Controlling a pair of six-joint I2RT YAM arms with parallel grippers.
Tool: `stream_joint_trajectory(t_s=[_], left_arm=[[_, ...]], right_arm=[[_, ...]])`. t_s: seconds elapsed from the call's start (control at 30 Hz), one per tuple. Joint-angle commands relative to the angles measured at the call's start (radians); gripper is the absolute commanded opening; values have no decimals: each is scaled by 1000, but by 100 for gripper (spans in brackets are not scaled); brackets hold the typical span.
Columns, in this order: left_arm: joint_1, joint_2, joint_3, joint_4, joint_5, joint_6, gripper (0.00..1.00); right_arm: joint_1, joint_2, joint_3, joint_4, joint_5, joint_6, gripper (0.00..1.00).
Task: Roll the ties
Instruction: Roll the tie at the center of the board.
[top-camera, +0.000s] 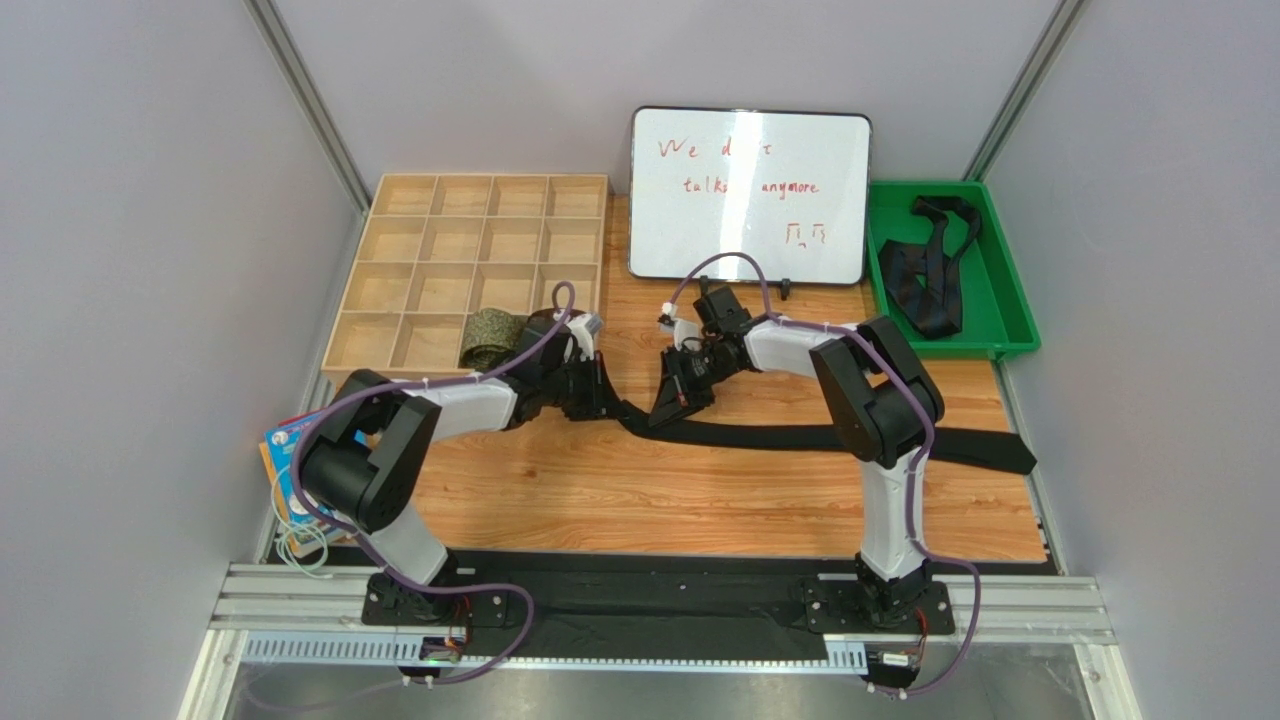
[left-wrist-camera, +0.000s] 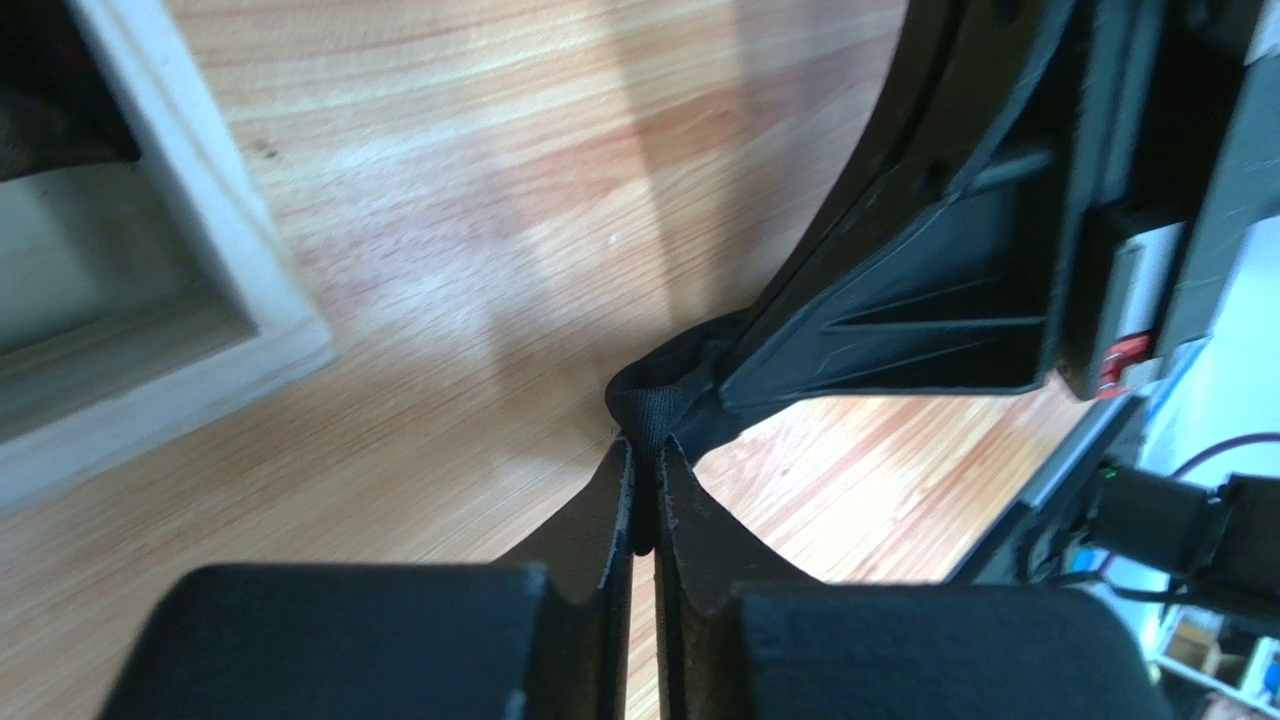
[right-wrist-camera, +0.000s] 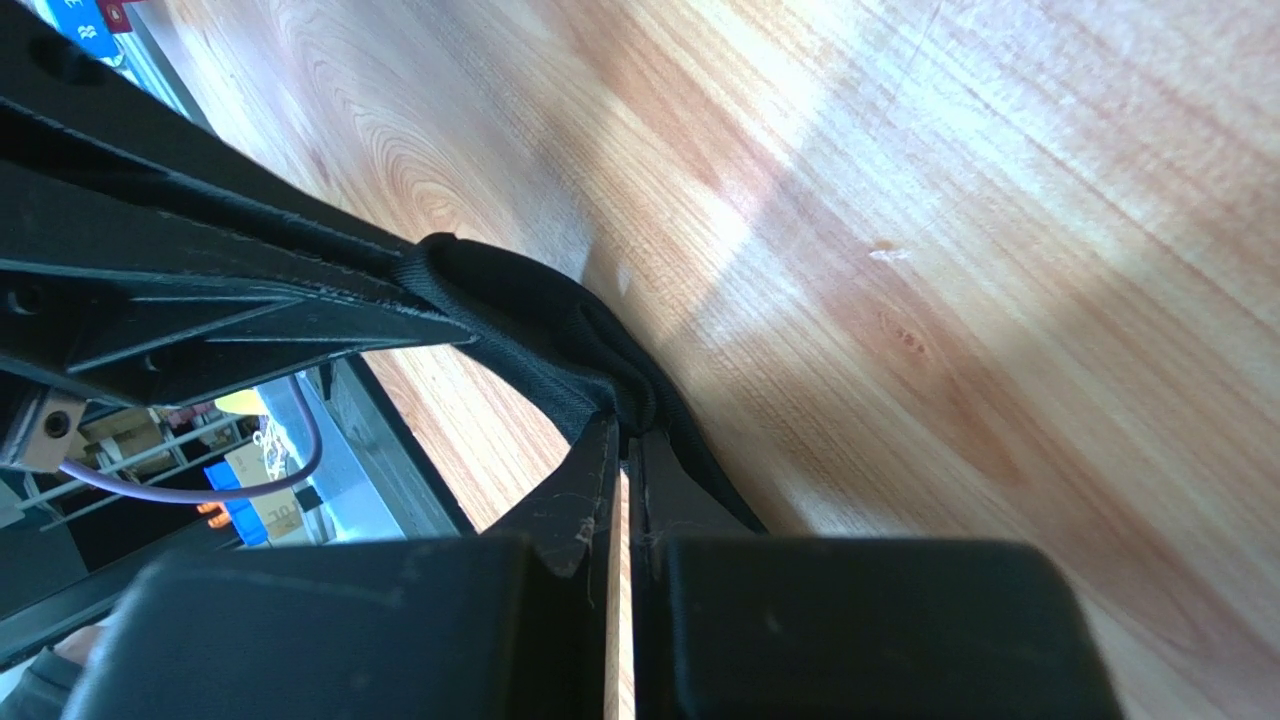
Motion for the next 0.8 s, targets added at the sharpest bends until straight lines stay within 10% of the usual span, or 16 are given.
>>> stream_joint_trajectory(t_s=[0.0, 0.33, 0.77], left_arm=[[13, -57, 10, -67, -10, 84, 13], [12, -139, -143, 139, -83, 1, 47], [12, -76, -205, 317, -61, -82, 45]], right_arm=[[8, 40, 9, -28, 93, -28, 0], [13, 9, -25, 10, 109, -156, 0], [53, -17, -68, 32, 179, -256, 0]])
